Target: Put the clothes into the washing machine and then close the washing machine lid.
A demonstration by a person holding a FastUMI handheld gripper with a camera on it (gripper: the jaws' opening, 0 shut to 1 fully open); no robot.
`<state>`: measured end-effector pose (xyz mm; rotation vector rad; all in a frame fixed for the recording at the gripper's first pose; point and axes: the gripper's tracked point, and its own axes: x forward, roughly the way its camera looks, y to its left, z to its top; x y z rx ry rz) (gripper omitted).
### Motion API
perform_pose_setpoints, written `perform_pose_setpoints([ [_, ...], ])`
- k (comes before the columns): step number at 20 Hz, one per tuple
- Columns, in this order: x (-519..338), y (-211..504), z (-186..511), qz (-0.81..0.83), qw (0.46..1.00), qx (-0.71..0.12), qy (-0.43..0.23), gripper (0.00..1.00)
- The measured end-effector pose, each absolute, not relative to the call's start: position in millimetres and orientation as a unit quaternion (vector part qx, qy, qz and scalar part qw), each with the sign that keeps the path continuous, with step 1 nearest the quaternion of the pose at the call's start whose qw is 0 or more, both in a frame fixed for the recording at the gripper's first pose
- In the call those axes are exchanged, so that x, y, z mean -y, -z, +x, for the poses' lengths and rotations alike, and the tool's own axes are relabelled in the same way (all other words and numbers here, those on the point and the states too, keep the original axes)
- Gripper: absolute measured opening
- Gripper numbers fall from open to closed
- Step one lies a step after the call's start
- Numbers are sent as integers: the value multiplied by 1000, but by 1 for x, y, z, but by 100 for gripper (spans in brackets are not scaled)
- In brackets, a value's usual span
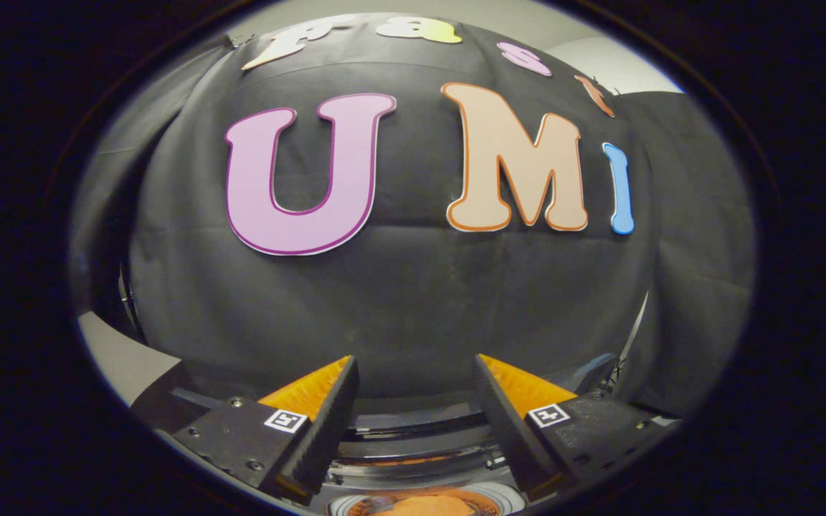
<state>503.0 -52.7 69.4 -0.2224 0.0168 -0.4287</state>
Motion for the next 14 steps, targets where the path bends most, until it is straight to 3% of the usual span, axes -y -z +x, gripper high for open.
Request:
perform_pose_setpoints([
  [14,47,-63,474,-110,969,5,220,96],
])
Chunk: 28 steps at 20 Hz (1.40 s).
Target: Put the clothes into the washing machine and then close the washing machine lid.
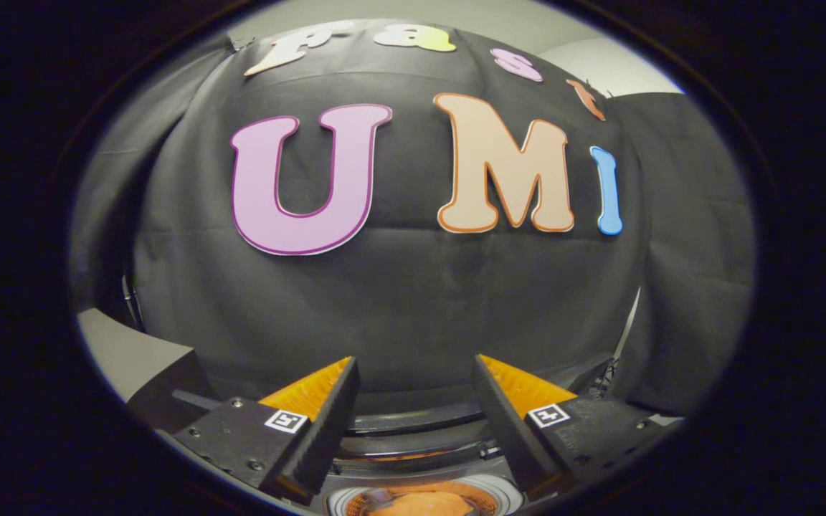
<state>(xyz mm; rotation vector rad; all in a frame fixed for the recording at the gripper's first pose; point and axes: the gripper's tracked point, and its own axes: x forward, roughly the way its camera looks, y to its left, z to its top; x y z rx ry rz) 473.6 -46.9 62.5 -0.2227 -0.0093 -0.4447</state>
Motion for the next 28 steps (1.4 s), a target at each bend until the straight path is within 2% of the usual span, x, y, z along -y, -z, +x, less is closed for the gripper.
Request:
perform_pose_setpoints([
  [23,42,-50,434,-109,968,51,220,97],
  [28,40,-43,424,-109,970,40,215,97],
])
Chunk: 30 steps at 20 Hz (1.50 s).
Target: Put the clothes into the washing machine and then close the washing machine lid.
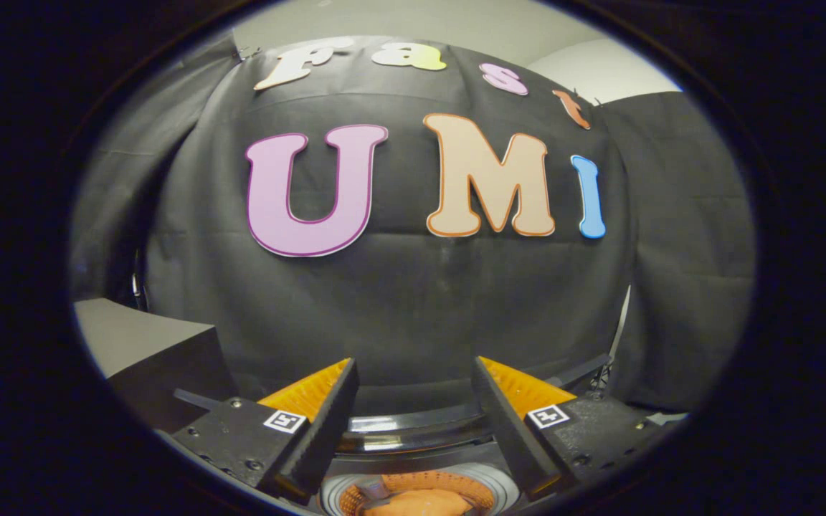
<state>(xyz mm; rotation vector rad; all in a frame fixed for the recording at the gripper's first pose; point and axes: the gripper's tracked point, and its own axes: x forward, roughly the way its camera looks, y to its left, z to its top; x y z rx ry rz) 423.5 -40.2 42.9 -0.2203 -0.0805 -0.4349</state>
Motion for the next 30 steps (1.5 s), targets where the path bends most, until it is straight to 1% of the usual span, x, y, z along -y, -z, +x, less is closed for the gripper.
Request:
perform_pose_setpoints([
  [5,39,-30,402,-105,968,44,224,97],
  [8,41,-4,391,-88,970,25,223,97],
  [12,43,10,376,-79,971,11,227,96],
  [18,34,11,350,-85,971,4,223,96],
  [22,28,17,333,-89,971,-16,223,96],
  [27,9,21,307,-50,977,-30,204,97],
  [30,2,22,291,-67,977,-34,200,96],
])
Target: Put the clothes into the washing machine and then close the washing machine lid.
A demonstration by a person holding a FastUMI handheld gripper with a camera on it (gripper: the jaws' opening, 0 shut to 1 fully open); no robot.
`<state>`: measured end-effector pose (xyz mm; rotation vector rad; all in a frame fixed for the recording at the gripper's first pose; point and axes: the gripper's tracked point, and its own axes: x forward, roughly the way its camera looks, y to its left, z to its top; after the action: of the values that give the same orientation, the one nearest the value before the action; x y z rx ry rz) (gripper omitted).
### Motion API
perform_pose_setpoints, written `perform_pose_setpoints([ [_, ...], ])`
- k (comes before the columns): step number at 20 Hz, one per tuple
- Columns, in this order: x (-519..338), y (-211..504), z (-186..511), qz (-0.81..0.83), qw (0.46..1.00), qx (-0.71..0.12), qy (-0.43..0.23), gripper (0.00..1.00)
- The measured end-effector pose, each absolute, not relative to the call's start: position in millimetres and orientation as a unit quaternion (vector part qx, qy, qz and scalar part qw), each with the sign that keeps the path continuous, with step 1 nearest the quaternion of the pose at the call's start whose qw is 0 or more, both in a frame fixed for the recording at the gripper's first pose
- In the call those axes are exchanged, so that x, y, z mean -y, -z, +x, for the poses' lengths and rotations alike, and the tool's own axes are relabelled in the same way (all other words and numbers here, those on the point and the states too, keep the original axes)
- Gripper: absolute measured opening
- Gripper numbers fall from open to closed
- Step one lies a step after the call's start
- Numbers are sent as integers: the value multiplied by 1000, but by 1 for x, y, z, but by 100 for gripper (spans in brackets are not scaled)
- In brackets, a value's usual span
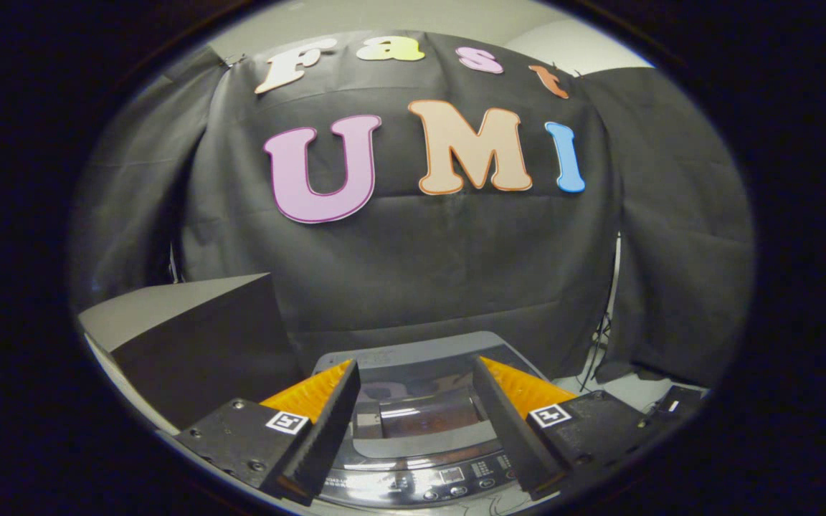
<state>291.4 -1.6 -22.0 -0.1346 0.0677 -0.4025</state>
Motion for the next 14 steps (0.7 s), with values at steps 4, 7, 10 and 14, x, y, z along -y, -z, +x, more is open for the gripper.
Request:
perform_pose_setpoints([
  [4,-10,21,263,-67,979,-36,191,96],
  [7,-12,17,239,-64,978,-29,194,96],
  [10,-12,15,216,-74,978,-25,193,96],
  [14,-14,17,183,-81,978,-25,189,97],
])
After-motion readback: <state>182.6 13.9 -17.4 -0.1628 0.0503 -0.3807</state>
